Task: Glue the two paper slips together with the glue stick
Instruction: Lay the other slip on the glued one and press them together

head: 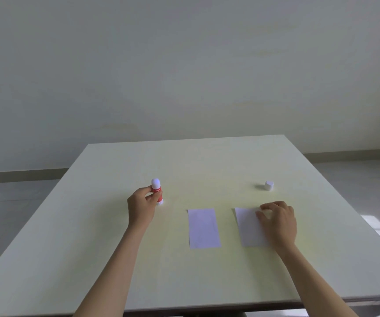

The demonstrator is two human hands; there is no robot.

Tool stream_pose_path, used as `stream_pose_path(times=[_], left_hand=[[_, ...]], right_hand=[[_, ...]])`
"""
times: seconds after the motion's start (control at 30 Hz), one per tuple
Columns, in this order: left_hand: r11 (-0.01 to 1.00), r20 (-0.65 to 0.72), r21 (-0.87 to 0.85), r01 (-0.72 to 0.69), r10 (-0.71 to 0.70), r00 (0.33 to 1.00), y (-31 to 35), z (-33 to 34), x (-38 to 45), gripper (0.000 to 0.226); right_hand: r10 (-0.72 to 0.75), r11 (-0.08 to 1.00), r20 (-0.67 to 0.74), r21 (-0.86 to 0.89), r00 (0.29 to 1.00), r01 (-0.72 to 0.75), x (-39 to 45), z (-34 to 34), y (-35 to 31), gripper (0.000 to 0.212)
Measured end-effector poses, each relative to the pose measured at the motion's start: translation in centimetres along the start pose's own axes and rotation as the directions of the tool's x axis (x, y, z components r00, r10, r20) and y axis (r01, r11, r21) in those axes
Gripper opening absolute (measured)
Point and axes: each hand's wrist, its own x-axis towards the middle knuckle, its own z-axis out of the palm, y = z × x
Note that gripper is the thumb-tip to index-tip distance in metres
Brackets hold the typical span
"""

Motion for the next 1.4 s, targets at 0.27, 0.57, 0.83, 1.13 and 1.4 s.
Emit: stream_pose_path(times=[0.27,0.57,0.83,1.13,1.4], left_hand=[[1.0,0.005,-0.008,-0.001,0.001,1.0,-0.1,-0.1,0.0,0.021],[0.999,-0.147,0.007,-0.045,0.046,0.988,1.6,-1.2,-1.8,0.071],[0.947,0.341,-0.294,0.131,-0.024,0.94,6.1,0.8,-6.5,0.009],[0.924,0.292,-0.306,0.229,-0.138,0.946,5.0,0.8,-6.5,0.015],[0.967,0.241,-0.169,0.192,-0.148,0.959,4.2,1.0,-6.1,0.016]], right_hand=[[0.12,0.973,-0.004,0.2,0.993,-0.117,1.2,-0.2,-0.4,0.011],[0.066,0.737,0.191,0.652,0.979,-0.177,2.4,-4.0,-4.5,0.008],[-0.094,0.68,0.312,0.714,0.945,-0.168,0.1,-3.0,-10.2,0.016],[-0.07,0.721,0.341,0.667,0.938,-0.189,-1.7,-1.3,-10.6,0.009],[-0.058,0.825,0.442,0.525,0.895,-0.206,-2.8,0.2,-9.2,0.013]])
